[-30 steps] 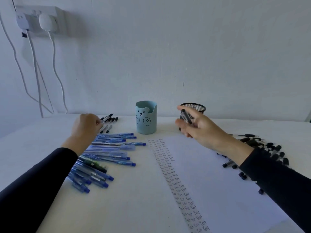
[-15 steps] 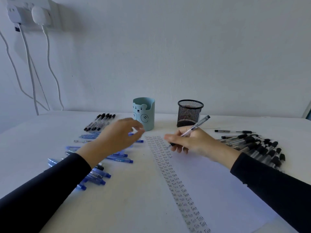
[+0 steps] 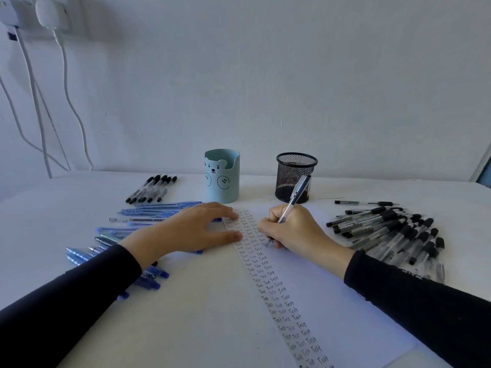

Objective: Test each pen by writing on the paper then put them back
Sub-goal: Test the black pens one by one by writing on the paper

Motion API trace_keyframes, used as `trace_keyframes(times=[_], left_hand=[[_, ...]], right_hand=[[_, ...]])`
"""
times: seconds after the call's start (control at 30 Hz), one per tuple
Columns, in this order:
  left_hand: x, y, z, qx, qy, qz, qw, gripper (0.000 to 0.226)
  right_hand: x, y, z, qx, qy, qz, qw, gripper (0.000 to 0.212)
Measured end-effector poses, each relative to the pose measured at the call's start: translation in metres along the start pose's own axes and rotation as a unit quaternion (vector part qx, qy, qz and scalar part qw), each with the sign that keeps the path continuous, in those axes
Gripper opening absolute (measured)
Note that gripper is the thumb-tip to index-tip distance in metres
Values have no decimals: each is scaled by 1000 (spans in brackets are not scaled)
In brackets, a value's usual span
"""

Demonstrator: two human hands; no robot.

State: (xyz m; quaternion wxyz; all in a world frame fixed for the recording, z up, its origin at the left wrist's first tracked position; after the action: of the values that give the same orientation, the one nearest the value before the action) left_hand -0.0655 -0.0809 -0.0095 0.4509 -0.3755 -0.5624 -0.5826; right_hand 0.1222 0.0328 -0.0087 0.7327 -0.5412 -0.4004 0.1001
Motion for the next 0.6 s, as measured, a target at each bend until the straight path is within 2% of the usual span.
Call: trace_keyframes(times=[0.2, 0.37, 0.6], left_hand=[[0, 1, 0, 13, -2, -7, 1000, 89], [0, 2, -1, 16, -5, -6, 1000, 83], [1, 4, 0, 19, -11, 2, 1000, 78]], right_hand=[[-2, 3, 3, 0, -10, -2, 1000, 38], [0, 3, 2, 4, -3, 0, 1000, 33], [0, 2, 2, 8, -13, -13, 1000, 37]])
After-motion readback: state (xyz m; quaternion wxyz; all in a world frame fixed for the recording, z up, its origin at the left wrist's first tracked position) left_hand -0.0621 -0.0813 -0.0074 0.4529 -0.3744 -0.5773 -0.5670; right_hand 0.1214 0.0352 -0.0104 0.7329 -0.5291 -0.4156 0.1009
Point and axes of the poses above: each hand's wrist, its own z-axis towards the middle knuckle, its own x-axis out of the back of the hand, y = z × x, the point moved 1 cm from there along z, towards the middle knuckle, and after that the axes turned 8 degrees about -x, right-handed, at the moved point
